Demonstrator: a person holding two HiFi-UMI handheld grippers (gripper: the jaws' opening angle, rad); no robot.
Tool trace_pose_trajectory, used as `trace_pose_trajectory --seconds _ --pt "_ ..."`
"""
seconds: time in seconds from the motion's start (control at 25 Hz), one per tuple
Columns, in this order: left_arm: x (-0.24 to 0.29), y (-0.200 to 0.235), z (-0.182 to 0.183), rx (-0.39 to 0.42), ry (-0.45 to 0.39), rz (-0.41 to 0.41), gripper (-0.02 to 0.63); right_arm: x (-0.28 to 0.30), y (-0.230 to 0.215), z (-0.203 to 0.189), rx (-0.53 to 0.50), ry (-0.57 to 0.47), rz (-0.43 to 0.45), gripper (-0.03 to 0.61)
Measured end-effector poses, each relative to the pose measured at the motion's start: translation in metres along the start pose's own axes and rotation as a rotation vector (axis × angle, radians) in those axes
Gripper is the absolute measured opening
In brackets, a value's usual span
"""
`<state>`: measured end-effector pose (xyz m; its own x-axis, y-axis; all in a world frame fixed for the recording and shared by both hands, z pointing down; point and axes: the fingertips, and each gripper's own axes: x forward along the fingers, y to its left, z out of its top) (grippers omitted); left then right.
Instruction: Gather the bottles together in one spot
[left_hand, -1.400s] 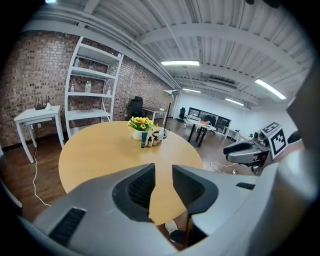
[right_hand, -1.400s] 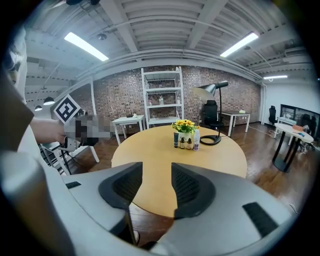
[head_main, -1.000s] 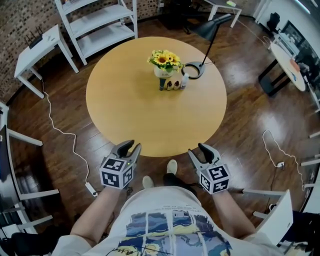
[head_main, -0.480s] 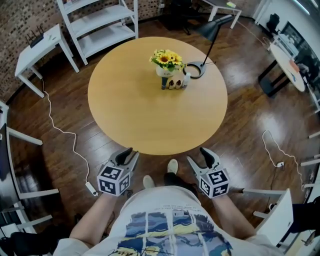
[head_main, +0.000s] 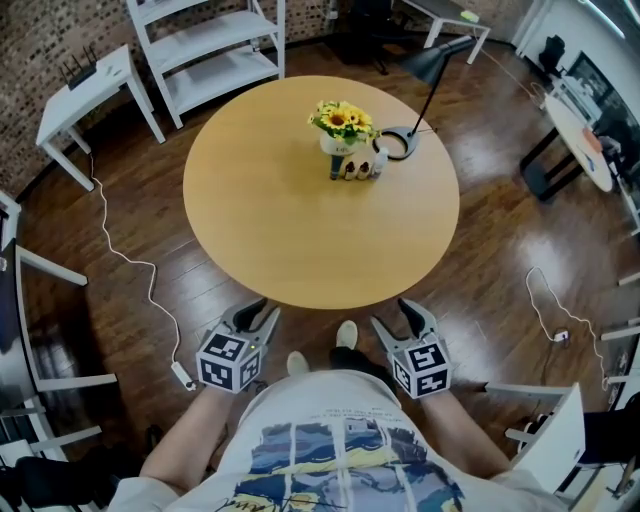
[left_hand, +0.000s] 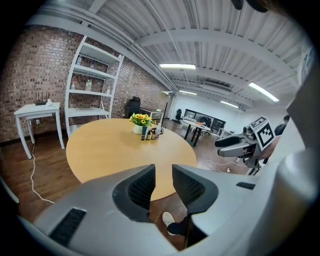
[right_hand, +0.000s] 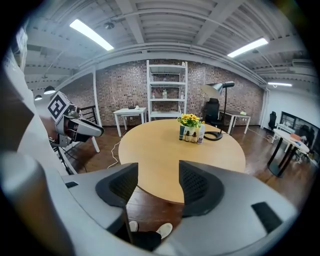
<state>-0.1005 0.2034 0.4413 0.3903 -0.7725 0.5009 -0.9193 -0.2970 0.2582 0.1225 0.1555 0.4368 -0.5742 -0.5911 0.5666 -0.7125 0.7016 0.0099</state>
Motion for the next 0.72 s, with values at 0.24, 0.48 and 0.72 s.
trace_pose_trajectory --seconds 0.24,0.48,0.72 --pt "-0.003 0.001 -0.003 -0.008 -0.013 -0.003 0.112 0.001 0.005 -0.002 -0.024 0.006 0.000 0.261" --pt "-0.007 -0.001 -0.007 -0.002 -0.009 -0.003 0.112 0.001 0.012 -0.004 -0.033 0.008 0.005 0.261" --pt "-0.012 0.004 -0.010 0.001 -0.013 0.006 0.111 0.004 0.016 -0.007 -0.041 0.014 0.004 0.261"
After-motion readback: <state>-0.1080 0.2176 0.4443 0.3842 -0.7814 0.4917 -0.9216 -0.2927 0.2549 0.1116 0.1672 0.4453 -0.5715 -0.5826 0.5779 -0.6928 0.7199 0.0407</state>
